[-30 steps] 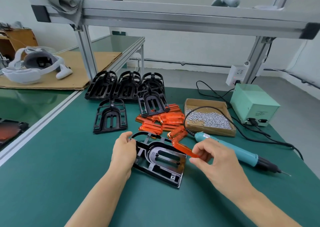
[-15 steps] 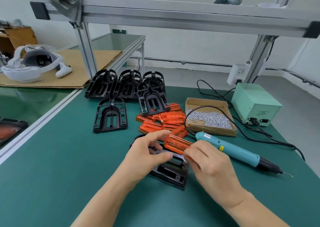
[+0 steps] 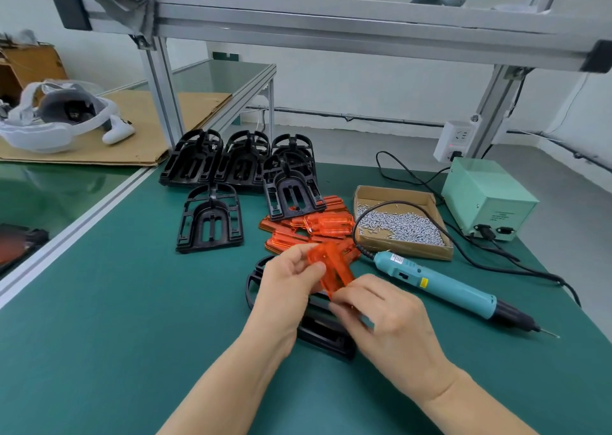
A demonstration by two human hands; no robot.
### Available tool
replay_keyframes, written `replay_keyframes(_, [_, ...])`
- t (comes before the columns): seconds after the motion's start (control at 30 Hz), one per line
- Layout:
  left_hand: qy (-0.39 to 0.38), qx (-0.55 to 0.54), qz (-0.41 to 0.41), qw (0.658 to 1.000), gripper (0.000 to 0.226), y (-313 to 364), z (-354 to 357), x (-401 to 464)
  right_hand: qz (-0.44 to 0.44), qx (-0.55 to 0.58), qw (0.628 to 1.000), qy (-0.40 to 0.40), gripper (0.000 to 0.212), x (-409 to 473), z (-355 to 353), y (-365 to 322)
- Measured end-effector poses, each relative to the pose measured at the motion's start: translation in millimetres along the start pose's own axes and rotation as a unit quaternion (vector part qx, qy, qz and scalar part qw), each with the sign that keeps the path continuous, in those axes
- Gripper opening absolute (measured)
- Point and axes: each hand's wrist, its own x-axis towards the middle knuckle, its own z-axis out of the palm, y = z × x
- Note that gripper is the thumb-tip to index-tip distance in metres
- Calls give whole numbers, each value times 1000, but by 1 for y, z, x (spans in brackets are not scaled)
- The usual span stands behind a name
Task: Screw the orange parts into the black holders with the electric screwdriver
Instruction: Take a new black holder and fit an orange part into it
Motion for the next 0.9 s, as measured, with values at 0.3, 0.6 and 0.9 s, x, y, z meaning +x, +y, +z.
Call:
replay_keyframes(0.3, [-238, 366, 124, 891, 43, 30, -17, 29, 198, 177, 963, -43, 9, 31, -19, 12])
replay_keyframes(0.6, [-209, 346, 104, 909, 39, 14, -20, 35, 232, 161, 951, -128, 21, 18, -11, 20])
replay_keyframes(0.9, [-16, 478, 95, 873, 33, -4, -63, 27, 245, 77, 950, -178, 14, 4, 4, 36])
